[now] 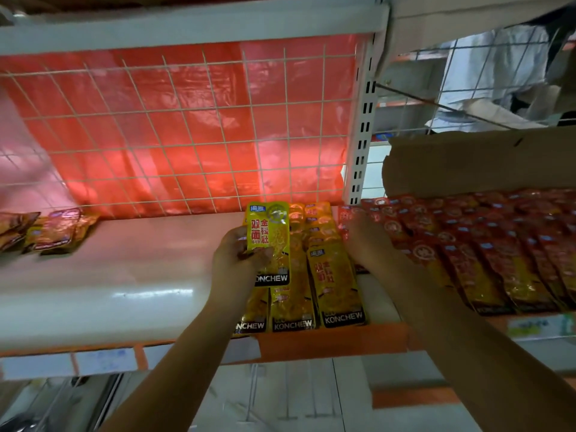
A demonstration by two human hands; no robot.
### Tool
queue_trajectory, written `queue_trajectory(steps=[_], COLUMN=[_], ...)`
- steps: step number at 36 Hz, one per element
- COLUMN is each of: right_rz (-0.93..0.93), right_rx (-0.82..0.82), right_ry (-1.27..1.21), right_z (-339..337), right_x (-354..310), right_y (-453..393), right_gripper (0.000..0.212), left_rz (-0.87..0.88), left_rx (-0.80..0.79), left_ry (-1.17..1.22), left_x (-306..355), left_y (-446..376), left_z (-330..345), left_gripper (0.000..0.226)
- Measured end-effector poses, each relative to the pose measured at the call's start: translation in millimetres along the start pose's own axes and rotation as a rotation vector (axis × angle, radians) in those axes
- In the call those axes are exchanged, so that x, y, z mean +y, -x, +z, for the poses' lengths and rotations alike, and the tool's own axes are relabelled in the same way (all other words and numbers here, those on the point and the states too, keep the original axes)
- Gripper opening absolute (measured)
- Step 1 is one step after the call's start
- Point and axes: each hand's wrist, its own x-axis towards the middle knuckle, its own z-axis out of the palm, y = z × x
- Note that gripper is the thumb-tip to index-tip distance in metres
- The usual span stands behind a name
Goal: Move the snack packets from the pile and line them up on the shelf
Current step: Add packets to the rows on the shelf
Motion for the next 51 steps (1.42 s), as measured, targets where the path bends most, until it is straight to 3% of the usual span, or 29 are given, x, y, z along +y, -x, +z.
queue_trajectory(steps=[3, 10, 22, 26, 31, 34, 51], right_rz=[0.012, 0.001, 0.036, -0.043, -0.027, -0.018, 0.088], right_rx=[-0.172, -0.179, -0.003, 0.062, -0.193, -0.240, 0.127], right_ry=[-0.073, -0.064, -0.231, -0.292, -0.398, -0.472, -0.505], right_z=[1.2, -7.9, -18.8, -34.7, -40.7, -37.3, 5.9], right_x=[0.1, 2.6, 0.8, 3.8, 6.0, 8.8, -27.1], right_y=[-0.1, 3.8, 28.5, 51.6, 81.1, 90.4, 95.2], right_gripper=[0.028, 0.032, 0.032, 0.033, 0.044, 0.047, 0.047], left_rz=[-0.002, -0.007, -0.021, -0.023, -0.018, -0.020, -0.046], left_rx=[-0.002, 0.012, 0.006, 0.018, 0.002, 0.000, 0.024], left_ry=[0.010, -0.035, 0.014, 0.038, 0.056, 0.061, 0.070], left_x=[0.2, -1.1, -6.1, -8.5, -13.0, -14.9, -19.4], left_y=[-1.1, -2.6, 3.9, 7.9, 14.5, 18.3, 37.1], left_z=[-0.5, -3.2, -1.4, -3.3, -0.5, 3.0, 4.1], left_gripper=[0.040, 0.038, 0.040, 0.039, 0.041, 0.041, 0.038])
